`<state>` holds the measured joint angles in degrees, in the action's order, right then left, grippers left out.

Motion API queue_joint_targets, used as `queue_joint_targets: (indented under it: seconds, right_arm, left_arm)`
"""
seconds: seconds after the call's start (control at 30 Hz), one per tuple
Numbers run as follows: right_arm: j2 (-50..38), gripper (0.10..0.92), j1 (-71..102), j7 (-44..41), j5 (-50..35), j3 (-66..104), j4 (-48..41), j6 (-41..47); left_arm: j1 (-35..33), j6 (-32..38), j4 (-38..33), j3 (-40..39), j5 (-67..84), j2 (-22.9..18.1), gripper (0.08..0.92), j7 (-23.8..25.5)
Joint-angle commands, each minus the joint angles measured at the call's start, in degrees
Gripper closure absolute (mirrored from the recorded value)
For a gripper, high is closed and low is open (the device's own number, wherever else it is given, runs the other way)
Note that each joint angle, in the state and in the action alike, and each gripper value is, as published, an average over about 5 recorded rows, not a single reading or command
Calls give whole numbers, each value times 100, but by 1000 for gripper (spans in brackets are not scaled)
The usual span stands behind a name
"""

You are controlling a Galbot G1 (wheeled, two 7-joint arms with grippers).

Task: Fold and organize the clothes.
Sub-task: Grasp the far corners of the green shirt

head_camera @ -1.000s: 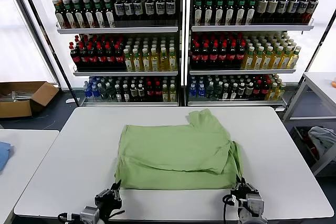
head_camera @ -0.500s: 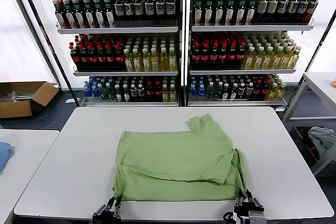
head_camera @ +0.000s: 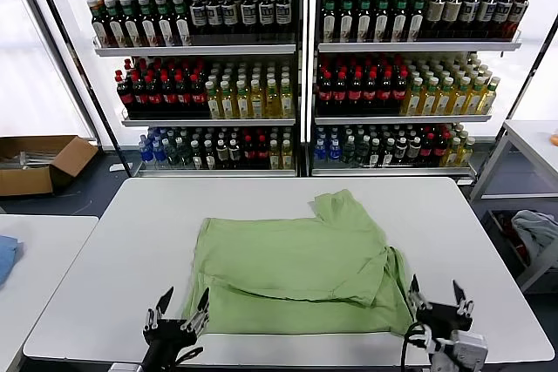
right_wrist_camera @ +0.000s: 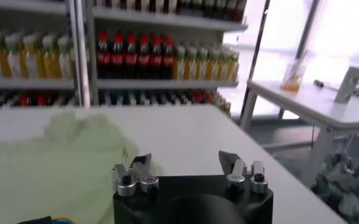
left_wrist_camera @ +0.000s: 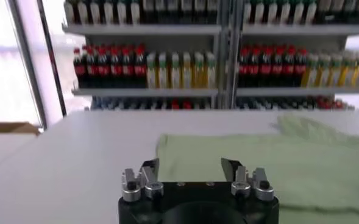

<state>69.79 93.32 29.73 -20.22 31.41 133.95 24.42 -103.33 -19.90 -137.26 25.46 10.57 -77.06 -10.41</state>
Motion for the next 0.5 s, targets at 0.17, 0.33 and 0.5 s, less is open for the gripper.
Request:
queue_joint_targets:
  seconds: [0.17, 0.33, 0.5]
  right_arm:
    - [-1570, 204, -2206, -3136, -266, 561, -1361, -361]
    - [-2093, 203, -3351, -4113, -250, -97, -2184, 101]
    - [-2126, 203, -4616, -3770, -545, -1151, -3134, 538]
  left_arm:
    - [1815, -295, 391, 277, 334, 521, 190, 964]
    - [2740, -581, 1226, 293, 1104, 1213, 178, 1081]
    - [3808, -860, 2399, 83, 1753, 1626, 177, 1053]
